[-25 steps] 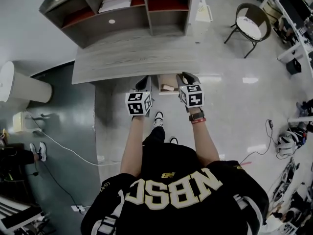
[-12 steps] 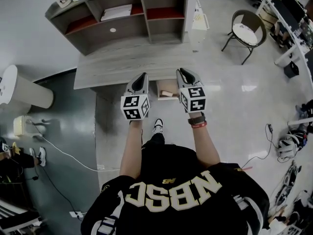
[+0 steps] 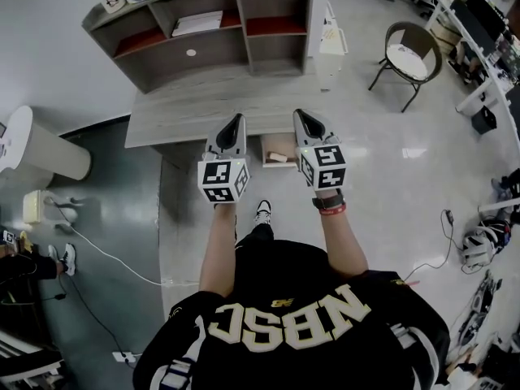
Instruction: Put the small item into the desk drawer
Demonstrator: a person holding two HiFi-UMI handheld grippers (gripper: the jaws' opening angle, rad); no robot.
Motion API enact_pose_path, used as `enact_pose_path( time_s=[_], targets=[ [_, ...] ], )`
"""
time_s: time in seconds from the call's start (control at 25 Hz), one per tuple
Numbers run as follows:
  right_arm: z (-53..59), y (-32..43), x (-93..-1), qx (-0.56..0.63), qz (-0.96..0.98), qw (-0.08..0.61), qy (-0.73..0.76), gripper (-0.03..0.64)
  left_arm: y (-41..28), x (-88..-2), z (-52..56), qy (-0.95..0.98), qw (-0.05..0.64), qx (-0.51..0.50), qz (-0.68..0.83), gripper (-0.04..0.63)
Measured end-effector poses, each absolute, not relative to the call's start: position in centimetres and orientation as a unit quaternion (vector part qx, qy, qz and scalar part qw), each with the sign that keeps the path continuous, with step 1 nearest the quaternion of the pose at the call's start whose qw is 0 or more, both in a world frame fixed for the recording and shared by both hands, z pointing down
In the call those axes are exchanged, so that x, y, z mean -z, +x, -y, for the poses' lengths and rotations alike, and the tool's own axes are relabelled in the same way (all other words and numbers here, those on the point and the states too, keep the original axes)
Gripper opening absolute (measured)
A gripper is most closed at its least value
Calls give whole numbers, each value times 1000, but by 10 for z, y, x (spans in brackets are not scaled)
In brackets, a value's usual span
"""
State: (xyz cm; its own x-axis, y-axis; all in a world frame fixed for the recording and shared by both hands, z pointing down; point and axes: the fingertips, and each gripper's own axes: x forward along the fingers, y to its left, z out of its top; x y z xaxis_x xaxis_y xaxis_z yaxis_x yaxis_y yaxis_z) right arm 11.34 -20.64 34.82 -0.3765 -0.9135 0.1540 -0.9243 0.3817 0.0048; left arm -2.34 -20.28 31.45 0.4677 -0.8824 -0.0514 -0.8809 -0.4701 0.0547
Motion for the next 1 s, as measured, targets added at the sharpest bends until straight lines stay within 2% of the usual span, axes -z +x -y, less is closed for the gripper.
enact_pose_path(
  time_s=[1.0],
  targets=[
    [218,110,-352,-54,838,72,538,9,-17,-323,214,859,22,36,510,14]
  ],
)
